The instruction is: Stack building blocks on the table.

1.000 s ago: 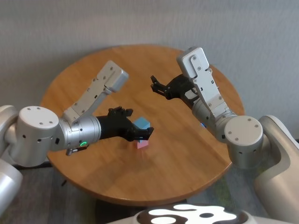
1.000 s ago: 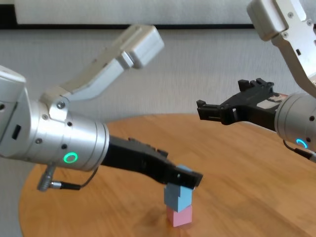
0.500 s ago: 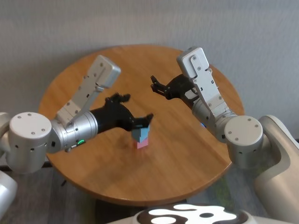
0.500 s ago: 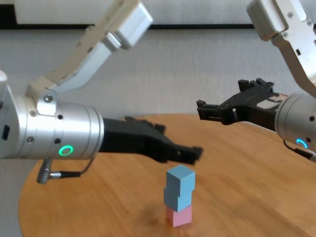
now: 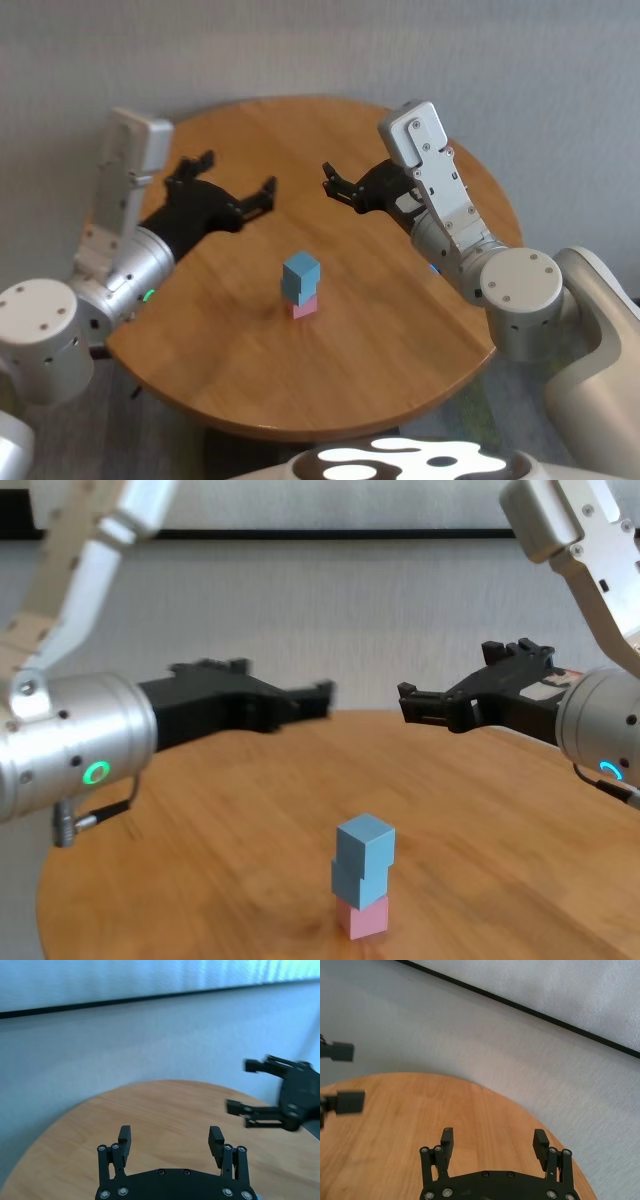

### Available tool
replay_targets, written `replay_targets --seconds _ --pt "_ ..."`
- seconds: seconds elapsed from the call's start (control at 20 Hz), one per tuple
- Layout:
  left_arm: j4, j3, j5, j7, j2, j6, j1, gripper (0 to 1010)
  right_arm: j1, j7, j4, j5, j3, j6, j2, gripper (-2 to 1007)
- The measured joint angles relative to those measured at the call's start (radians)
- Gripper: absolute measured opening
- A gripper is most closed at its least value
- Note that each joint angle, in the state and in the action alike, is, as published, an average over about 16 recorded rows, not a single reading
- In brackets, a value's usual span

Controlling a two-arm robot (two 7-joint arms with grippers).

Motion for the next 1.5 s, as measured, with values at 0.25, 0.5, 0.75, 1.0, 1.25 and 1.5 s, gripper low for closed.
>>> replay_targets --seconds 0.25,0.5,0.75,1.0,1.25,1.5 --pt "0.008 -0.066 0.007 0.084 -0.051 -0.097 0.054 1003 -0.018 0.021 -0.024 0.02 0.007 -0.008 -0.012 1005" --pt "0.014 -0.105 0.034 0.146 -0.087 -0.164 0.09 1003 -0.04 0.049 -0.051 0.043 0.016 -0.015 -0.027 1005" --pt "0.024 -0.13 0.061 0.188 -0.114 -0.204 0.109 1003 -0.06 0.075 -0.073 0.062 0.024 -0.014 -0.037 1005" --pt "0.035 -0.148 0.075 0.21 -0.132 -0.222 0.118 1003 -0.069 0.089 -0.081 0.069 0.029 -0.007 -0.039 1005" --pt "0.045 -0.159 0.075 0.219 -0.143 -0.226 0.121 1003 -0.073 0.095 -0.084 0.07 0.03 -0.004 -0.038 1005" --pt "0.046 -0.159 0.073 0.218 -0.144 -0.224 0.12 1003 -0.072 0.093 -0.083 0.07 0.03 -0.004 -0.037 1005"
